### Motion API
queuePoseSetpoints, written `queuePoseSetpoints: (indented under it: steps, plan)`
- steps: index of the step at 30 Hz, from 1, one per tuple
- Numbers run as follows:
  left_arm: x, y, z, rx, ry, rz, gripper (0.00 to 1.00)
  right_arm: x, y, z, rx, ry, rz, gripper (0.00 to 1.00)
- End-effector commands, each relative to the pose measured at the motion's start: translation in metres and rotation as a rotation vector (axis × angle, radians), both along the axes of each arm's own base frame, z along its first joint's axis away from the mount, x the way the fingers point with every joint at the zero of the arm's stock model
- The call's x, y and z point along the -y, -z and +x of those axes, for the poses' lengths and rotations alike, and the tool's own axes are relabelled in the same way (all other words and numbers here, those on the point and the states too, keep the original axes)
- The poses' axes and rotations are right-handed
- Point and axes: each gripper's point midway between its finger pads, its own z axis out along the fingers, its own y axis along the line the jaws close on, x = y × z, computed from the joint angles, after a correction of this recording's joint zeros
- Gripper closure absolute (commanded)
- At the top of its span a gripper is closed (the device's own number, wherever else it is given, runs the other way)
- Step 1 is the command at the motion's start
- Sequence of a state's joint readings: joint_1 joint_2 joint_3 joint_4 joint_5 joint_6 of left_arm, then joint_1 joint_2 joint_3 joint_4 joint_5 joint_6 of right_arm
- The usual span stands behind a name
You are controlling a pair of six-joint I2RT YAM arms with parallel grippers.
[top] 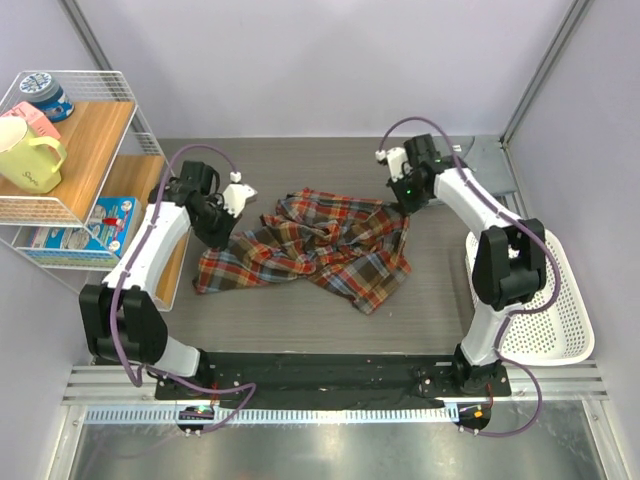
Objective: Fold and stack the long sleeve shirts
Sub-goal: Flatten the shirt out
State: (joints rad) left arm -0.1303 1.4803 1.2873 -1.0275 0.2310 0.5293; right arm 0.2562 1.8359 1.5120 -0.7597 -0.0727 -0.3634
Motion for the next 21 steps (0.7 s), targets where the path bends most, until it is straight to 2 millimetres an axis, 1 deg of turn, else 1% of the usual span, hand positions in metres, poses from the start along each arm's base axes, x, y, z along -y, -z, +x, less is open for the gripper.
queuePoseSetpoints:
  steps: [1,2,3,4,6,7,8,9,10,11,12,13,14,15,16,17,18,19,20,21]
  plan:
    - [-0.006,-0.051,-0.001,0.184,0.124,0.036,1.0,0.036,-0.06,0.0,0.066,-0.033,-0.027,0.99]
    - [-0.008,-0.059,-0.003,0.228,0.162,0.049,1.0,0.041,-0.062,0.001,0.061,-0.036,-0.026,0.99]
    - [-0.007,-0.06,-0.005,0.241,0.183,0.048,1.0,0.051,-0.066,0.004,0.063,-0.02,-0.019,0.99]
    - [-0.008,-0.057,-0.008,0.238,0.207,0.063,1.0,0.054,-0.059,0.002,0.03,-0.017,-0.019,0.99]
    - [-0.007,-0.036,-0.023,0.183,0.309,0.102,1.0,0.052,-0.053,0.0,0.007,-0.026,-0.007,0.99]
    - [-0.007,-0.025,-0.037,0.126,0.347,0.104,1.0,0.05,-0.048,-0.001,-0.011,-0.03,0.001,0.99]
    - [-0.003,-0.017,-0.047,0.093,0.393,0.105,0.99,0.048,-0.045,-0.002,-0.023,-0.031,0.012,0.99]
    - [-0.004,0.001,-0.062,0.04,0.45,0.114,0.96,0.046,-0.044,-0.004,-0.037,-0.034,0.023,0.99]
    - [-0.004,0.009,-0.075,-0.002,0.482,0.115,0.88,0.045,-0.043,-0.007,-0.048,-0.039,0.024,0.99]
    - [-0.004,0.018,-0.086,-0.044,0.518,0.111,0.82,0.047,-0.045,-0.009,-0.046,-0.056,0.014,0.99]
    - [-0.006,0.029,-0.1,-0.105,0.57,0.105,0.77,0.05,-0.041,-0.014,-0.062,-0.062,-0.003,0.99]
    - [-0.008,0.034,-0.111,-0.153,0.58,0.099,0.64,0.053,-0.042,-0.018,-0.062,-0.068,-0.01,0.99]
    - [-0.006,0.035,-0.113,-0.171,0.569,0.089,0.58,0.054,-0.046,-0.022,-0.052,-0.087,-0.017,0.99]
    - [-0.002,0.03,-0.106,-0.165,0.539,0.076,0.52,0.054,-0.041,-0.03,-0.07,-0.098,-0.017,0.99]
    - [0.007,0.026,-0.095,-0.132,0.509,0.034,0.42,0.054,-0.041,-0.032,-0.069,-0.101,-0.017,0.99]
    - [0.014,0.021,-0.082,-0.096,0.47,0.015,0.36,0.054,-0.039,-0.037,-0.08,-0.104,-0.015,0.99]
    - [0.023,0.006,-0.063,-0.045,0.379,-0.021,0.3,0.053,-0.038,-0.038,-0.086,-0.1,-0.01,0.99]
    - [0.033,0.006,-0.04,-0.005,0.35,-0.052,0.29,0.053,-0.037,-0.039,-0.089,-0.101,-0.008,0.99]
    - [0.039,0.0,-0.024,0.02,0.313,-0.071,0.28,0.052,-0.037,-0.039,-0.092,-0.099,-0.005,0.99]
    - [0.043,-0.001,-0.008,0.04,0.274,-0.084,0.27,0.052,-0.038,-0.039,-0.094,-0.096,-0.001,0.99]
